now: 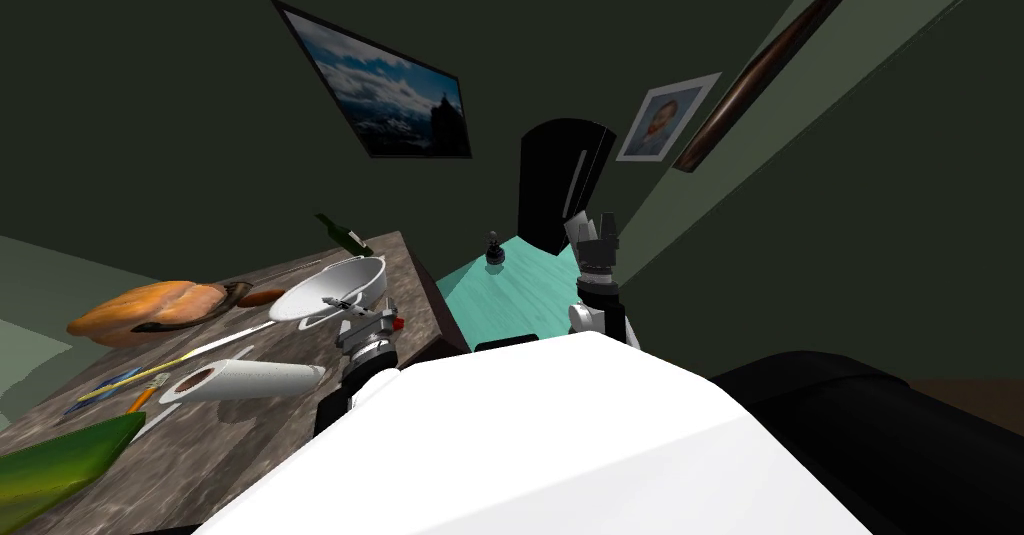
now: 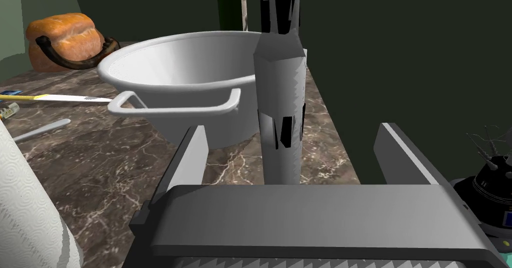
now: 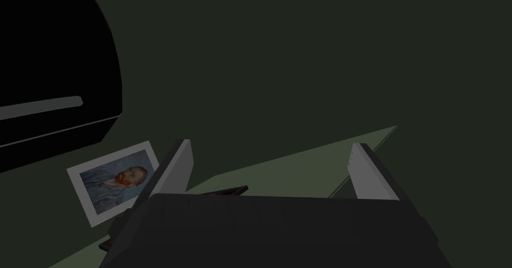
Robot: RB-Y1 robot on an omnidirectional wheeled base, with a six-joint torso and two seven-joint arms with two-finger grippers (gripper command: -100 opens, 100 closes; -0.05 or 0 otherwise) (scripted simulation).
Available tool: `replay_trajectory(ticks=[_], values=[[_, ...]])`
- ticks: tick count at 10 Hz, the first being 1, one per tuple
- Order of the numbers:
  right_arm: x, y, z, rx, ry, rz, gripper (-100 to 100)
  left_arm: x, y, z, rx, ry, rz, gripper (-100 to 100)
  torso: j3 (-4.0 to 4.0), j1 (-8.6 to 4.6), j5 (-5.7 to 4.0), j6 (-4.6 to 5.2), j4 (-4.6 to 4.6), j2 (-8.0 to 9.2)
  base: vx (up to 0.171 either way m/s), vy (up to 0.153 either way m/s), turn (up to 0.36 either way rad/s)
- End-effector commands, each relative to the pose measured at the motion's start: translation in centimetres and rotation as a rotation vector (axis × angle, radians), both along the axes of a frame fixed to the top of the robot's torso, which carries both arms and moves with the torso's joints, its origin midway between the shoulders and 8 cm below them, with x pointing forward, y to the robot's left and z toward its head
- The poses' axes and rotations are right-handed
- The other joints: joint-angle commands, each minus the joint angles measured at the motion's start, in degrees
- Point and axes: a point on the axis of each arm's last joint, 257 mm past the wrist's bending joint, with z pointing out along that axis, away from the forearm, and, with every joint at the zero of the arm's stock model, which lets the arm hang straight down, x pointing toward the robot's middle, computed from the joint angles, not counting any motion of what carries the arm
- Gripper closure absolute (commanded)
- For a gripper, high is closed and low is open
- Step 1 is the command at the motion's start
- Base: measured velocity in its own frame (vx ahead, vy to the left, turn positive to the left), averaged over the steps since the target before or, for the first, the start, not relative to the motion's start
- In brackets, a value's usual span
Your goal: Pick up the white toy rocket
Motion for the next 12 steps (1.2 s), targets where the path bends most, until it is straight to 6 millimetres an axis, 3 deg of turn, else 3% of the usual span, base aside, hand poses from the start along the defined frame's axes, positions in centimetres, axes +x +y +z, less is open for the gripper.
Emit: replay_trajectory(ticks=[1,6,7,12], values=[[0.0,0.0,0.0,0.000,0.000,0.000,0,1.0,-1.3,0.3,-0.016,-0.016,-0.012,-100,0.00,0.00,0.00,0.00,0.00,0.00,-0.008,0.047,0.051],[0.0,0.0,0.0,0.000,0.000,0.000,0,2.4,-3.8,0.5,0.009,0.000,-0.026,-100,-0.03,-0.21,-0.05,0.00,-0.01,-0.05,-0.001,0.000,-0.003],[0.0,0.0,0.0,0.000,0.000,0.000,0,3.0,-5.1,0.6,-0.016,-0.016,-0.037,-100,-0.01,-0.18,-0.05,0.02,0.00,-0.02,-0.012,0.010,-0.038],[0.0,0.0,0.0,0.000,0.000,0.000,0,3.0,-5.1,0.6,0.009,0.002,-0.034,-100,-0.06,-0.29,-0.06,0.04,-0.02,-0.11,0.005,-0.005,0.018]])
